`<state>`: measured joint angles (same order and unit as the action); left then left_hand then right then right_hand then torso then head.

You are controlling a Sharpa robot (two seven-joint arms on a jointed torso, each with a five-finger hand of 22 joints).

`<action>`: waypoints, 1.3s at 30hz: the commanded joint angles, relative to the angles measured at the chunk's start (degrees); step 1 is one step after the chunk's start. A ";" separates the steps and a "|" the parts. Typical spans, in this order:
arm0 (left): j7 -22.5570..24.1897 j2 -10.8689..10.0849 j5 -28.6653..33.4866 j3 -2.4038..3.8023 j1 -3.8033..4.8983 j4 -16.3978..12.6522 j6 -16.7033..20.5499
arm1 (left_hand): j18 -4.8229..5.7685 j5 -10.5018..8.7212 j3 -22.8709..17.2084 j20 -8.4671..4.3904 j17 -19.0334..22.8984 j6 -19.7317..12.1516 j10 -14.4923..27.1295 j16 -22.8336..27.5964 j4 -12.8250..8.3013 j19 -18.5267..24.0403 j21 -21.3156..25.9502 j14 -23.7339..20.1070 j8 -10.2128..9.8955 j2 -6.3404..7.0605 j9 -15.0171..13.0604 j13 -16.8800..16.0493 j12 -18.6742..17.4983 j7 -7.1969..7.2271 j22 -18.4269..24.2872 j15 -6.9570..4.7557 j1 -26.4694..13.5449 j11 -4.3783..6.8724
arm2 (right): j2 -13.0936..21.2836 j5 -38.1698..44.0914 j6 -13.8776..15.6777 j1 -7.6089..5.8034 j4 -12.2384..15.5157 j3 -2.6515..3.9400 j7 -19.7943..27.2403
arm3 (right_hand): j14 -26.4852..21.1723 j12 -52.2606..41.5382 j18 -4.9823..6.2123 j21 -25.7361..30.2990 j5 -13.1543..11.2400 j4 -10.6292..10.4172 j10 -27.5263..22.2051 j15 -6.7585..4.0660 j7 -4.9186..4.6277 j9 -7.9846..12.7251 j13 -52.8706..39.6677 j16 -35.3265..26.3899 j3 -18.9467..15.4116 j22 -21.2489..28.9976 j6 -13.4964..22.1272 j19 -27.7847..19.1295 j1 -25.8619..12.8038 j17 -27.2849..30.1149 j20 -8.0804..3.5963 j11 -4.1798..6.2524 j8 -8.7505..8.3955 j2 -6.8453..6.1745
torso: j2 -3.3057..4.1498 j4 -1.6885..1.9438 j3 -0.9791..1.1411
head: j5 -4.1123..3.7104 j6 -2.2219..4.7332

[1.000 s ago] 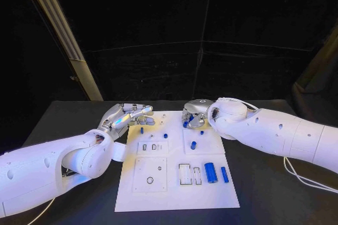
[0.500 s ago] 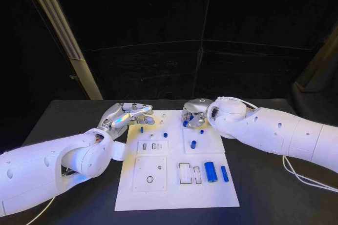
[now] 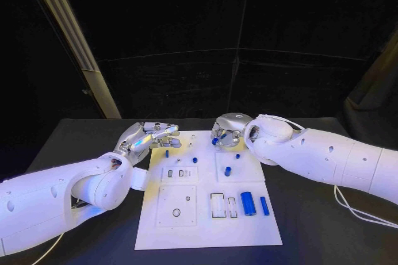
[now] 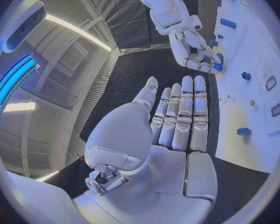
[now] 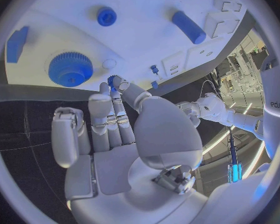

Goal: Assemble the parts on the task board

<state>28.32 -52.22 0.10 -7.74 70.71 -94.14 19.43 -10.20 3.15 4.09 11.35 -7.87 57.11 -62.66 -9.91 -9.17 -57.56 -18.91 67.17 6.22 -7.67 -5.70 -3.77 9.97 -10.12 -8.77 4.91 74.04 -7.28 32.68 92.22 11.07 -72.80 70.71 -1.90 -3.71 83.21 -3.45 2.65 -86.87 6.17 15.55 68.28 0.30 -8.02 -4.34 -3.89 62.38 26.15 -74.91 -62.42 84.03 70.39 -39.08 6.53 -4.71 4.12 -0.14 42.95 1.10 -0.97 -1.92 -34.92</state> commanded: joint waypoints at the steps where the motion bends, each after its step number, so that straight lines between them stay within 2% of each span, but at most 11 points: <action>1: 0.18 -0.05 -0.32 0.05 0.08 -0.02 -0.73 | -0.12 0.18 0.00 -0.17 -0.09 0.03 0.01 0.33 -0.33 0.43 0.20 -0.02 -0.41 0.24 0.09 0.09 -0.33 -0.34 0.11 0.25 -0.21 -0.32 | -0.76 -1.33 5.79 -0.14 -0.28 0.06 -0.17 | -0.08 -0.06 -0.93 -0.32 -0.24 -0.05 0.39 -0.20 -0.02 -0.10 0.02 0.26 0.35 -7.37 -0.65 1.28 -0.61 0.10 -0.12 0.04 0.32 -0.01 | 0.11 0.12 0.02 | 0.05 0.15; 7: 0.18 0.02 -0.32 0.05 0.08 0.01 -0.82 | -0.12 0.18 0.00 -0.17 -0.09 0.03 0.01 0.33 -0.33 0.43 0.20 -0.02 -0.41 0.24 0.09 0.09 -0.33 -0.34 0.11 0.25 -0.21 -0.32 | -2.99 -1.46 7.89 -0.15 -2.35 0.08 -0.82 | -0.10 -0.05 -0.92 -0.31 -0.19 -0.08 0.42 -0.23 0.02 -0.13 0.03 0.30 0.45 -7.34 -0.79 1.27 -0.63 0.12 -0.14 0.07 0.34 0.05 | 0.25 0.26 0.06 | 0.26 0.22; 9: 0.17 0.00 -0.32 0.05 0.08 0.01 -0.83 | -0.12 0.18 -0.02 -0.16 -0.11 0.02 0.04 0.37 -0.38 0.45 0.20 -0.02 -0.45 0.21 0.10 0.09 -0.39 -0.35 0.12 0.26 -0.19 -0.34 | -3.90 -1.47 8.39 -0.15 -3.28 0.08 -1.01 | -0.10 -0.04 -0.91 -0.31 -0.15 -0.09 0.42 -0.24 0.03 -0.14 0.03 0.29 0.46 -7.31 -0.84 1.25 -0.66 0.15 -0.15 0.08 0.34 0.05 | 0.22 0.18 0.04 | 0.39 0.21; 13: 0.13 -0.27 -0.32 0.05 0.11 -0.31 -0.74 | -0.12 0.18 -0.02 -0.16 -0.11 0.02 0.04 0.37 -0.38 0.45 0.20 -0.02 -0.45 0.21 0.10 0.09 -0.39 -0.35 0.12 0.26 -0.19 -0.34 | -5.66 -1.49 8.51 -0.17 -4.89 0.08 -1.29 | -0.11 -0.04 -0.91 -0.30 -0.14 -0.10 0.41 -0.24 0.03 -0.14 0.04 0.29 0.47 -7.30 -0.86 1.24 -0.67 0.17 -0.16 0.08 0.34 0.04 | 0.42 0.17 -0.02 | 0.49 0.38; 16: 0.13 -0.26 -0.32 0.05 0.12 -0.29 -0.71 | -0.13 0.18 -0.04 -0.15 -0.13 0.00 0.08 0.43 -0.45 0.47 0.20 -0.02 -0.51 0.19 0.11 0.09 -0.47 -0.37 0.13 0.27 -0.15 -0.36 | -6.94 -1.50 8.34 -0.17 -6.04 0.09 -1.41 | -0.11 -0.03 -0.90 -0.29 -0.08 -0.14 0.41 -0.25 0.05 -0.16 0.04 0.35 0.49 -7.28 -0.94 1.23 -0.77 0.13 -0.17 0.09 0.34 0.02 | 0.60 0.33 -0.07 | 0.41 0.36; 23: 0.11 -0.36 -0.32 0.06 0.19 -0.53 -0.71 | -0.13 0.18 -0.04 -0.15 -0.13 0.00 0.08 0.43 -0.45 0.47 0.20 -0.02 -0.51 0.19 0.11 0.09 -0.47 -0.37 0.13 0.27 -0.15 -0.36 | -8.78 -1.15 8.98 -0.18 -7.77 0.09 -2.22 | -0.13 0.01 -0.90 -0.30 -0.03 -0.20 0.34 -0.26 0.05 -0.16 0.07 0.35 0.55 -7.28 -0.94 1.23 -0.85 0.20 -0.19 0.08 0.28 0.05 | 0.85 0.44 -0.14 | 0.52 0.38; 29: 0.10 -0.38 -0.32 0.06 0.23 -0.45 -0.69 | -0.13 0.18 -0.04 -0.15 -0.13 0.00 0.08 0.43 -0.45 0.47 0.20 -0.02 -0.51 0.19 0.11 0.09 -0.47 -0.37 0.13 0.27 -0.15 -0.36 | -9.63 -1.04 8.37 -0.18 -8.41 0.10 -1.82 | -0.12 0.03 -0.90 -0.29 -0.05 -0.20 0.28 -0.26 0.04 -0.15 0.08 0.41 0.55 -7.27 -0.92 1.22 -0.93 0.15 -0.19 0.07 0.23 -0.03 | 0.92 0.54 -0.14 | 0.54 0.26; 33: 0.10 -0.53 -0.32 0.06 0.31 -0.58 -0.61 | -0.13 0.18 -0.04 -0.15 -0.13 0.00 0.08 0.43 -0.45 0.47 0.20 -0.02 -0.51 0.19 0.11 0.09 -0.47 -0.37 0.13 0.27 -0.15 -0.36 | -10.12 -1.02 7.53 -0.19 -8.68 0.10 -1.65 | -0.14 0.04 -0.90 -0.29 -0.07 -0.20 0.22 -0.26 0.04 -0.14 0.10 0.40 0.55 -7.26 -0.88 1.21 -1.01 0.22 -0.20 0.06 0.18 -0.12 | 1.01 0.44 -0.16 | 0.67 0.29; 39: 0.08 -0.52 -0.32 0.06 0.36 -0.66 -0.63 | -0.13 0.18 -0.04 -0.15 -0.13 0.00 0.08 0.43 -0.45 0.47 0.20 -0.02 -0.51 0.19 0.11 0.09 -0.47 -0.37 0.13 0.27 -0.15 -0.36 | -11.02 -0.99 7.00 -0.18 -9.57 0.09 -1.70 | -0.16 0.05 -0.88 -0.25 -0.10 -0.23 0.17 -0.25 0.04 -0.13 0.11 0.37 0.55 -7.15 -0.88 1.14 -1.09 0.31 -0.20 0.05 0.14 -0.18 | 0.93 0.51 -0.13 | 0.74 0.01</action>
<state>28.18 -52.75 0.08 -7.73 70.97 -94.63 19.36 -10.19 3.15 4.09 11.16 -7.91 57.11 -62.66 -9.70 -9.17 -57.35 -18.91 67.17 5.99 -7.67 -5.66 -3.77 9.70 -10.12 -8.73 4.91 74.04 -7.28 21.82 90.99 18.50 -72.83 61.29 -1.85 -5.41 83.21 -3.45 2.66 -86.86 6.12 15.34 68.28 0.30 -7.92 -4.39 -3.83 62.42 26.37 -74.91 -62.89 84.03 69.80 -38.83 6.53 -4.71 4.19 -0.14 43.93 1.60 -1.11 -1.21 -34.84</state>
